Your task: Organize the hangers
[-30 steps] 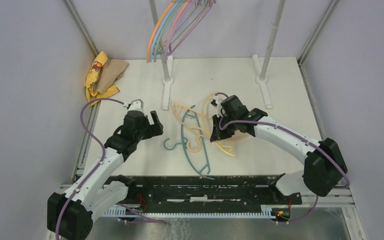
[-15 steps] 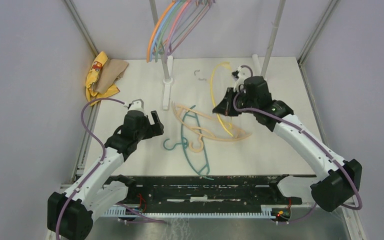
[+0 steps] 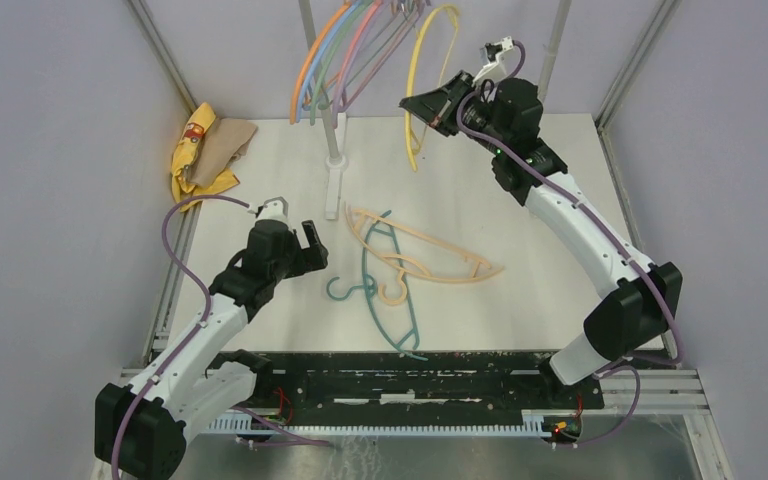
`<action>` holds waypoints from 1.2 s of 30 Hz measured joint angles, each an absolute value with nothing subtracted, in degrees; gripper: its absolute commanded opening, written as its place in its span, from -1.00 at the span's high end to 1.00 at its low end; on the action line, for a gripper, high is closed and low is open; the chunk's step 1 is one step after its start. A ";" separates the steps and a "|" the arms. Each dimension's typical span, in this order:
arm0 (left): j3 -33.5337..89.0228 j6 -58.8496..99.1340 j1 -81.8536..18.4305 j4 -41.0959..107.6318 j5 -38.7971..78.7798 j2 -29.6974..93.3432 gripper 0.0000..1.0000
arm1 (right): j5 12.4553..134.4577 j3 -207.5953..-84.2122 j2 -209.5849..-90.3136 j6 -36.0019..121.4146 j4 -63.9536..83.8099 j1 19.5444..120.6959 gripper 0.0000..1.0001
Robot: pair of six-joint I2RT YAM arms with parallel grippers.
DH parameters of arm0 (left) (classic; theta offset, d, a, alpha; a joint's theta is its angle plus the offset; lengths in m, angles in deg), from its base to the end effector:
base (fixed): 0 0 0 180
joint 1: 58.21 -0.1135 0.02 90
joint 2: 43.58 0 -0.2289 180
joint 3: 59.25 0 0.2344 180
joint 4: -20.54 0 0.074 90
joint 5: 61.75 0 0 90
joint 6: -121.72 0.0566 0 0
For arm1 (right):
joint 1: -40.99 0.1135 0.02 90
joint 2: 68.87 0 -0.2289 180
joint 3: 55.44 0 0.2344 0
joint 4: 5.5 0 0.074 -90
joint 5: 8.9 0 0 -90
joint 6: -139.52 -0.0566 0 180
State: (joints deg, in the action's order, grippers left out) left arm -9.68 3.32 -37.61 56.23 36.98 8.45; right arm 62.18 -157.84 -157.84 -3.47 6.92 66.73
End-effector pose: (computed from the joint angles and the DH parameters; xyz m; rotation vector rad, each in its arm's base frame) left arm 0.2048 -0.0678 0.2036 -0.2355 2.2317 -0.2963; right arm 0.3266 0.1778 0.3991 0.1198 1.7134 1.3113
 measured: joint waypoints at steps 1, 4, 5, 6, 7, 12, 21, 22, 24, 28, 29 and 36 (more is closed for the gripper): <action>-9.66 3.32 -37.61 56.19 36.98 8.45 -0.98 | 62.49 -158.82 -158.43 -4.37 5.91 66.73 0.99; -9.62 3.32 -37.61 56.19 37.01 8.47 -0.98 | 63.64 -161.14 -159.19 -5.90 3.81 66.73 0.99; -9.62 3.32 -37.61 56.19 37.01 8.53 -0.98 | 63.99 -162.19 -159.43 -6.23 3.46 66.73 0.99; -9.62 3.32 -37.61 56.17 36.98 8.67 -0.98 | 64.39 -163.39 -159.78 -6.40 3.18 66.69 0.99; -9.62 3.32 -37.61 56.15 36.98 8.80 -0.98 | 64.65 -164.75 -160.31 -6.55 2.90 66.64 0.99; -9.60 3.32 -37.61 56.06 36.98 9.52 -0.98 | 65.04 -172.96 -164.44 -7.84 2.50 66.42 0.99; -9.38 3.34 -37.61 56.23 37.05 9.47 -0.98 | 65.76 -179.19 -173.01 -9.81 3.77 66.34 0.99; -9.36 3.34 -37.61 56.23 37.05 9.43 -0.98 | 65.90 -179.19 -173.57 -10.16 3.81 66.34 0.99; -9.33 3.34 -37.61 56.26 37.07 9.15 -0.98 | 66.01 -179.19 -174.71 -10.84 3.81 66.31 0.99; -9.33 3.34 -37.61 56.28 37.09 8.75 -0.98 | 66.14 -179.19 -175.87 -11.80 3.38 66.31 0.99; -9.33 3.34 -37.61 56.28 37.12 8.73 -0.98 | 66.11 -179.37 -176.02 -12.17 3.22 66.31 0.99; -9.33 3.32 -37.61 56.32 37.14 8.32 -0.98 | 64.50 -185.25 -180.26 -13.24 4.51 66.55 0.99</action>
State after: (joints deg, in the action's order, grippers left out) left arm -9.33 3.32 -37.61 56.32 37.14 8.32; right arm 64.50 -185.25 -180.26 -13.24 4.51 66.55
